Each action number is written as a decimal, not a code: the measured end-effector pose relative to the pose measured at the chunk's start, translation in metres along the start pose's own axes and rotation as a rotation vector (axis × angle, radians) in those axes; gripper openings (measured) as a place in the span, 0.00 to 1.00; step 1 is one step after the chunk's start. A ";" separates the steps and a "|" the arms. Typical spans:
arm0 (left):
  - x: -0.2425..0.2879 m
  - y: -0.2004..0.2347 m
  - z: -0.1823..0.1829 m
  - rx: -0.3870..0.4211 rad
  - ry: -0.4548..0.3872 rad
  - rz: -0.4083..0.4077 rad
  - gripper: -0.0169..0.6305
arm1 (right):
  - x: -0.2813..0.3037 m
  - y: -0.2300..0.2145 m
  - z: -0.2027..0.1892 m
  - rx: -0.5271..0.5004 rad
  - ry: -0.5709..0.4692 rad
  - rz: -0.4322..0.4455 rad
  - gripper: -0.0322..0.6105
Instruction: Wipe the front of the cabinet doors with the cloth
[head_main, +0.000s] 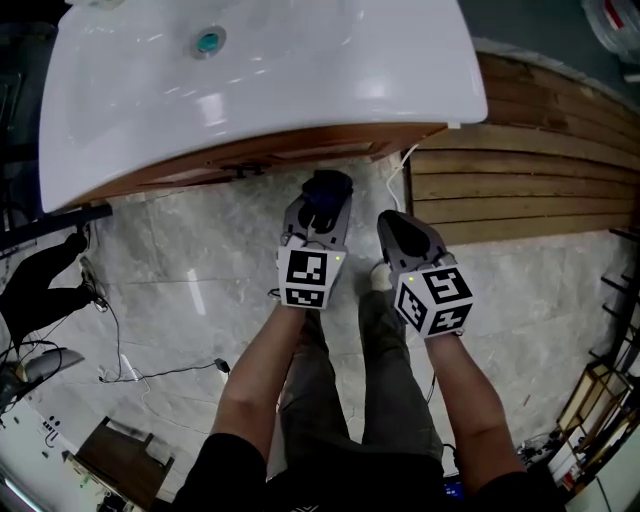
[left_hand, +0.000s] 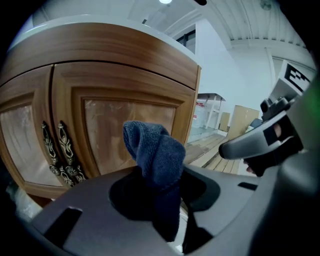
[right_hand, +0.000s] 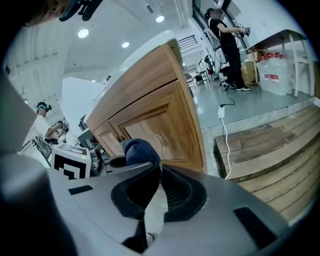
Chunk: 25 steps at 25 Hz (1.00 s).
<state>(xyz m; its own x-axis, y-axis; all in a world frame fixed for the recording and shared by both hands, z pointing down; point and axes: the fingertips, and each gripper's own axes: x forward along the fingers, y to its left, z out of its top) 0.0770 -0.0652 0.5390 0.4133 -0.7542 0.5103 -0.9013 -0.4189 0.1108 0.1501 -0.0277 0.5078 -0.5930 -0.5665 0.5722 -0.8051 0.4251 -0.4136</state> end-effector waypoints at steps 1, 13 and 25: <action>-0.003 0.005 -0.002 -0.005 0.002 0.006 0.23 | 0.004 0.004 0.000 -0.003 0.005 0.004 0.12; -0.021 0.073 -0.038 -0.024 0.042 0.088 0.23 | 0.047 0.048 -0.004 -0.038 0.051 0.051 0.12; 0.000 0.108 -0.051 0.007 0.055 0.119 0.23 | 0.062 0.055 -0.014 -0.041 0.084 0.056 0.12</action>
<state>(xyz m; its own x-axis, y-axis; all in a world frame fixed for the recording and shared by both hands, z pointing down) -0.0270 -0.0847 0.5942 0.2955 -0.7699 0.5656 -0.9424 -0.3320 0.0405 0.0686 -0.0296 0.5304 -0.6330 -0.4803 0.6071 -0.7685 0.4842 -0.4182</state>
